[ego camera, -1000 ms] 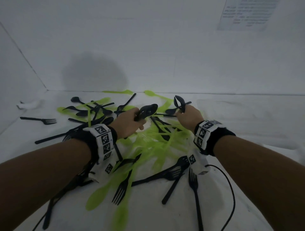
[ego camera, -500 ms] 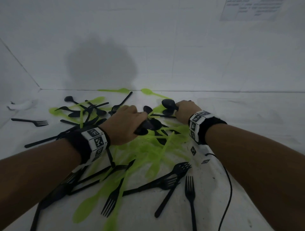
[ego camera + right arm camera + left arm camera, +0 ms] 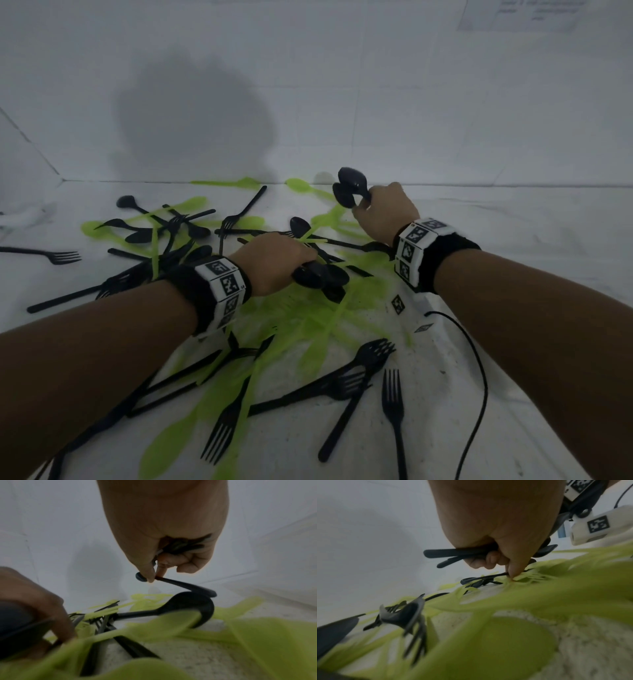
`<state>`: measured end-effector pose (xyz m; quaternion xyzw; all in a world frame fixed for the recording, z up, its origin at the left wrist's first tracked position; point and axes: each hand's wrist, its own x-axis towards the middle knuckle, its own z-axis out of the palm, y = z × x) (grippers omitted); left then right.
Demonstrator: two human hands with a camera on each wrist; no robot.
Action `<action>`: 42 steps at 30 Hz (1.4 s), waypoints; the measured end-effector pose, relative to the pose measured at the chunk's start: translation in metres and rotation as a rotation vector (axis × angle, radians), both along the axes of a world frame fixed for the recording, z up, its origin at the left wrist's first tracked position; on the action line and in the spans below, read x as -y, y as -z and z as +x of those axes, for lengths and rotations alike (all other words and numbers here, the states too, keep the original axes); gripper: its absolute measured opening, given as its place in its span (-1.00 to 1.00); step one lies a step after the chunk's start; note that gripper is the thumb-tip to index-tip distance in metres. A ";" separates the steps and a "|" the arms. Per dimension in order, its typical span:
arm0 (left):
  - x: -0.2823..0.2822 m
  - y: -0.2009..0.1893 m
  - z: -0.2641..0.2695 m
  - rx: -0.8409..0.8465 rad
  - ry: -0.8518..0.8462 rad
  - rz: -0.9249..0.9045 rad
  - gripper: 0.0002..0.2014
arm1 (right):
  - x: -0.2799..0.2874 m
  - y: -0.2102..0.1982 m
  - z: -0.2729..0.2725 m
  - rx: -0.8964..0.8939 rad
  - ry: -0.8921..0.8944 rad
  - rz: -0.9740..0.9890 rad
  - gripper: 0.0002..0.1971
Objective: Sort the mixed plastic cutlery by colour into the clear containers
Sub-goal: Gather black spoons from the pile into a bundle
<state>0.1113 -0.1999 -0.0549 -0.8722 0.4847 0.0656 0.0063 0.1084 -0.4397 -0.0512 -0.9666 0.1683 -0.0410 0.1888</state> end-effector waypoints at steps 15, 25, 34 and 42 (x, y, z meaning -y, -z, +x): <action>-0.069 -0.028 -0.005 -0.009 -0.145 -0.123 -0.76 | -0.024 0.001 -0.031 -0.249 -0.178 0.049 -0.71; -0.103 -0.023 -0.036 -0.151 -0.366 -0.258 -0.83 | -0.045 0.002 -0.045 -0.237 -0.208 -0.390 -0.92; -0.112 -0.021 -0.041 -0.283 -0.512 -0.430 -0.85 | -0.045 -0.018 -0.053 -0.009 -0.160 -0.390 -0.83; -0.102 -0.030 -0.042 -0.375 -0.684 -0.774 -0.82 | -0.066 -0.033 -0.076 0.329 -0.323 -0.015 -0.78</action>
